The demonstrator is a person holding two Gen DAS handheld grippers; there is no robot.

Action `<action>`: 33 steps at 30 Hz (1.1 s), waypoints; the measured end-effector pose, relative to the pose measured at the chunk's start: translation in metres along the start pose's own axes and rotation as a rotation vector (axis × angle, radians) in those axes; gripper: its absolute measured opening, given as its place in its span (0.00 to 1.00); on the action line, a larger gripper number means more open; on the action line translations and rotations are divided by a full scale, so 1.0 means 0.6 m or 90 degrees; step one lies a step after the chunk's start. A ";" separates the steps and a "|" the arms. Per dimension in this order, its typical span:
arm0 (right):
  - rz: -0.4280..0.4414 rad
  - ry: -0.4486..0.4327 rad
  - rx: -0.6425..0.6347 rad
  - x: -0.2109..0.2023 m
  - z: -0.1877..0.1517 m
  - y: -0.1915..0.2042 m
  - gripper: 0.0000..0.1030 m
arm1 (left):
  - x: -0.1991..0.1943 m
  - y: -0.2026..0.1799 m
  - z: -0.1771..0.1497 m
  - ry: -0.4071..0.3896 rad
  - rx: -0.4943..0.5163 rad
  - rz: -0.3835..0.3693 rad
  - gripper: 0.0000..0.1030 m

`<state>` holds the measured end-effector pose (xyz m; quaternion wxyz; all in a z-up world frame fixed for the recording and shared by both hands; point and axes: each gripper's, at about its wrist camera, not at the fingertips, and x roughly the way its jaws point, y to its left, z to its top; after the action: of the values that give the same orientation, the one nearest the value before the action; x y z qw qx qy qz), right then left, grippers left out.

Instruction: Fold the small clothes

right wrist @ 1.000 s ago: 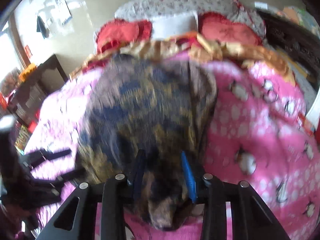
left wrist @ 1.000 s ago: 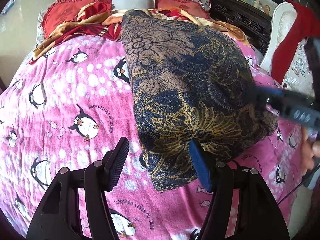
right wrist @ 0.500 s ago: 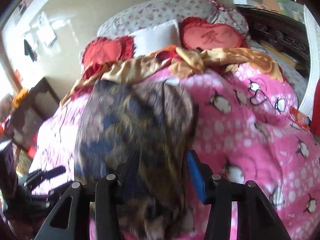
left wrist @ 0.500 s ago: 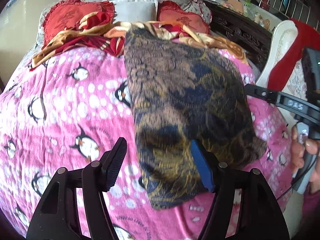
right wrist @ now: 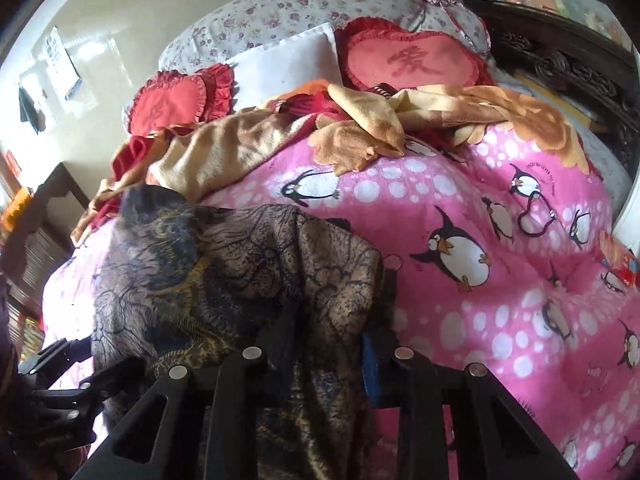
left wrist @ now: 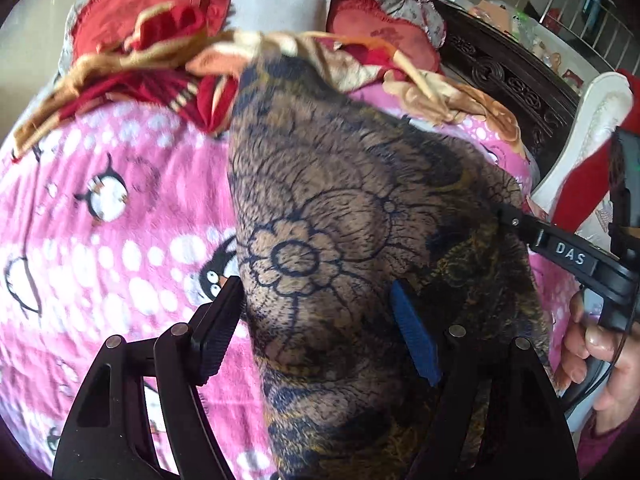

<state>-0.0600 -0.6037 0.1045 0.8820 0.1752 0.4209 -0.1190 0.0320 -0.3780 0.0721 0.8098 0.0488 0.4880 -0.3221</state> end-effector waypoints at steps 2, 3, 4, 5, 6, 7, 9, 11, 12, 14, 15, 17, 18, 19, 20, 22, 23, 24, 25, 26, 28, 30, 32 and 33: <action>0.016 -0.002 0.022 0.002 -0.002 -0.016 0.25 | 0.001 0.005 -0.003 -0.008 -0.010 0.000 0.78; 0.027 -0.002 0.033 0.001 -0.002 -0.021 0.25 | -0.001 0.003 -0.004 -0.011 -0.005 0.004 0.78; 0.048 -0.003 0.050 -0.004 -0.003 -0.030 0.25 | -0.004 0.001 -0.006 -0.014 0.003 0.011 0.78; 0.058 -0.003 0.058 -0.011 -0.005 -0.033 0.25 | -0.007 -0.001 -0.006 -0.017 0.010 0.016 0.78; 0.063 -0.003 0.062 -0.019 -0.007 -0.034 0.25 | -0.010 -0.002 -0.007 -0.018 0.016 0.021 0.78; 0.063 -0.007 0.057 -0.035 -0.012 -0.031 0.25 | -0.012 -0.003 -0.008 -0.018 0.018 0.024 0.78; 0.052 -0.013 0.038 -0.058 -0.023 -0.018 0.26 | -0.013 -0.002 -0.010 -0.015 0.016 0.025 0.78; 0.035 -0.018 0.012 -0.082 -0.045 -0.003 0.26 | -0.013 -0.003 -0.011 -0.013 0.012 0.027 0.78; 0.026 -0.015 0.004 -0.091 -0.060 0.004 0.26 | -0.014 -0.004 -0.012 -0.014 0.012 0.028 0.78; 0.021 -0.009 0.003 -0.098 -0.086 0.008 0.26 | -0.017 -0.006 -0.017 -0.017 0.014 0.031 0.78; 0.019 -0.004 0.001 -0.097 -0.099 0.008 0.27 | -0.019 -0.009 -0.019 -0.018 0.016 0.033 0.78; -0.005 0.021 -0.008 -0.077 -0.124 0.003 0.31 | -0.021 -0.014 -0.022 -0.016 0.016 0.035 0.78; -0.007 0.031 0.002 -0.064 -0.132 -0.006 0.34 | -0.021 -0.015 -0.023 -0.013 0.014 0.035 0.78; 0.002 0.036 0.021 -0.057 -0.135 -0.019 0.42 | -0.023 -0.015 -0.025 -0.010 0.012 0.035 0.78; 0.009 0.040 0.038 -0.055 -0.133 -0.029 0.47 | -0.026 -0.015 -0.027 -0.008 0.010 0.036 0.78; 0.041 0.042 0.057 -0.064 -0.126 -0.042 0.47 | -0.035 -0.013 -0.030 -0.010 0.011 0.038 0.78; 0.061 0.034 0.055 -0.073 -0.122 -0.043 0.49 | -0.040 -0.011 -0.032 -0.012 0.011 0.039 0.78; 0.073 0.021 0.047 -0.084 -0.118 -0.043 0.50 | -0.043 -0.008 -0.032 -0.013 0.010 0.039 0.78; 0.075 0.013 0.039 -0.090 -0.115 -0.041 0.56 | -0.047 -0.004 -0.033 -0.012 0.008 0.038 0.78; 0.077 0.001 0.022 -0.098 -0.111 -0.037 0.64 | -0.049 -0.001 -0.033 -0.012 0.007 0.034 0.78; 0.086 -0.012 0.003 -0.105 -0.108 -0.030 0.70 | -0.056 0.007 -0.036 -0.013 0.002 0.014 0.78; 0.095 -0.019 -0.006 -0.105 -0.105 -0.025 0.70 | -0.064 0.016 -0.040 -0.018 -0.008 -0.038 0.78; 0.104 -0.022 -0.007 -0.096 -0.102 -0.026 0.73 | -0.064 0.025 -0.042 -0.015 -0.025 -0.092 0.78; 0.106 -0.023 -0.006 -0.089 -0.099 -0.027 0.74 | -0.060 0.029 -0.043 -0.006 -0.030 -0.107 0.78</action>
<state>-0.1404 -0.5905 0.1080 0.8973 0.2032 0.3891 -0.0467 0.0108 -0.3370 0.0845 0.7832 -0.0132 0.4941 -0.3773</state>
